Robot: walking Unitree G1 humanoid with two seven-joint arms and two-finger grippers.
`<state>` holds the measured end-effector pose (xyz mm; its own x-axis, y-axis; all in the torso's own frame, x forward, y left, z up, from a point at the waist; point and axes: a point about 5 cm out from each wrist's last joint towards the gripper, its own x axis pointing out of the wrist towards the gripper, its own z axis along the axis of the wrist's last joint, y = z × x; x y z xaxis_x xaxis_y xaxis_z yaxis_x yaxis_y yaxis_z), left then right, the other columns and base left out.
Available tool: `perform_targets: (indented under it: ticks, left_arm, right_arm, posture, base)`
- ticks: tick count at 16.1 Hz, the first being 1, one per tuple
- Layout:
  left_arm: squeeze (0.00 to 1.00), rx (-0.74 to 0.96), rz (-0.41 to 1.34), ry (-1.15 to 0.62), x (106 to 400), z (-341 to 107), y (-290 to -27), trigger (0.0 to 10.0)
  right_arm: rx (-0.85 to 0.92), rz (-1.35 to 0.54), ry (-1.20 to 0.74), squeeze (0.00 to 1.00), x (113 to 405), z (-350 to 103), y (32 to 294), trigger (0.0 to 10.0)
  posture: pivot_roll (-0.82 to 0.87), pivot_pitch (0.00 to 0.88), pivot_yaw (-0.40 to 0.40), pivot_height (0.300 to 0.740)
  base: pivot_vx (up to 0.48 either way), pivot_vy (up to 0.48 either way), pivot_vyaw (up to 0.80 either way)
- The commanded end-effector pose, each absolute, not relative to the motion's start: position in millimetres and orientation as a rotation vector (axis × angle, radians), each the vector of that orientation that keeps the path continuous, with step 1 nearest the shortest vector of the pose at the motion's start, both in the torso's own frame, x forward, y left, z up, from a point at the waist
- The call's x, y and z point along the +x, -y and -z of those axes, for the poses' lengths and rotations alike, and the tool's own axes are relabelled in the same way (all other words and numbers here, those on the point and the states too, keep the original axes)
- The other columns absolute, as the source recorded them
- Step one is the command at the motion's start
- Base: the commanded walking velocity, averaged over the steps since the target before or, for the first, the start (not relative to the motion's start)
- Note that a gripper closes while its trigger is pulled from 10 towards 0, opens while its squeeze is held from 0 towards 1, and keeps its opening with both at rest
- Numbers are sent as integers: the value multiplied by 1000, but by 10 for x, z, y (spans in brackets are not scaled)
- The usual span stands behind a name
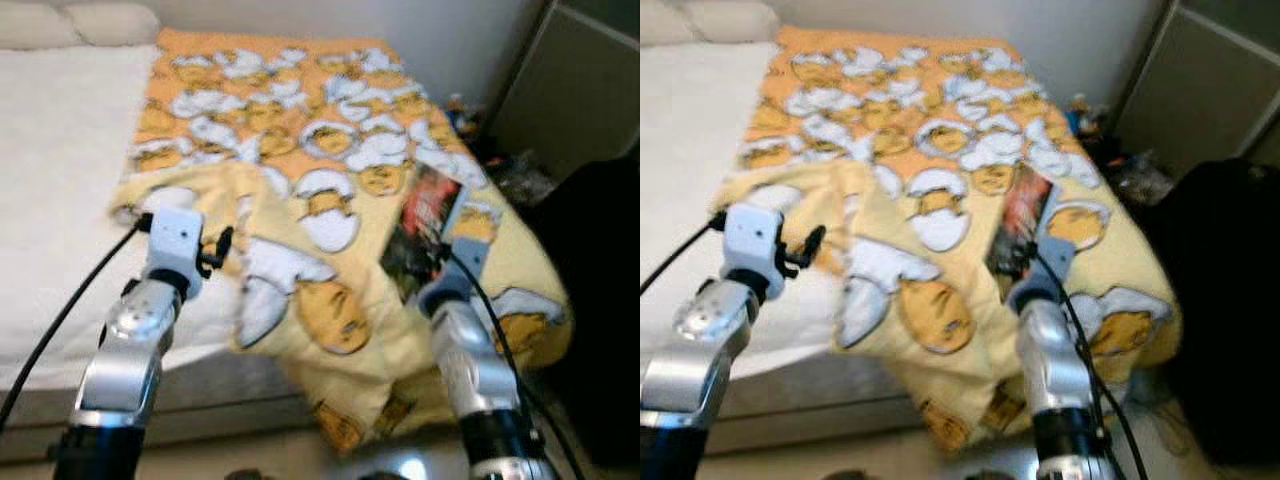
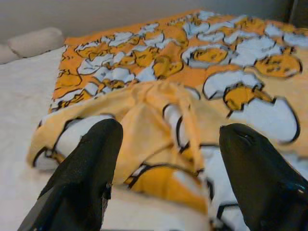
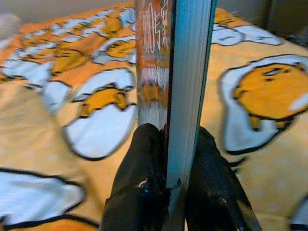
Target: Clean up the room
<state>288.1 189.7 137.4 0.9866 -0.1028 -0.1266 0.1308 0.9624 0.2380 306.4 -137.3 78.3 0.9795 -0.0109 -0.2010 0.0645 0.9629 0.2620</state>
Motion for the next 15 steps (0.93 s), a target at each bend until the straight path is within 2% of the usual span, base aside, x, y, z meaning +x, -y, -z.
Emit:
perform_targets:
  ticks: [1,15]
  left_arm:
    - [0,246,154,-111,2892,-1376,-1798,10000]
    - [0,234,138,-111,2879,-1366,-1804,10000]
  right_arm:
    - [257,83,-159,0,3082,-861,1526,10000]
    - [245,89,-151,0,3080,-882,1572,10000]
  posture:
    - [6,0,-49,740]
    - [-5,0,-41,740]
  base:
    - [0,435,0]
    - [0,438,0]
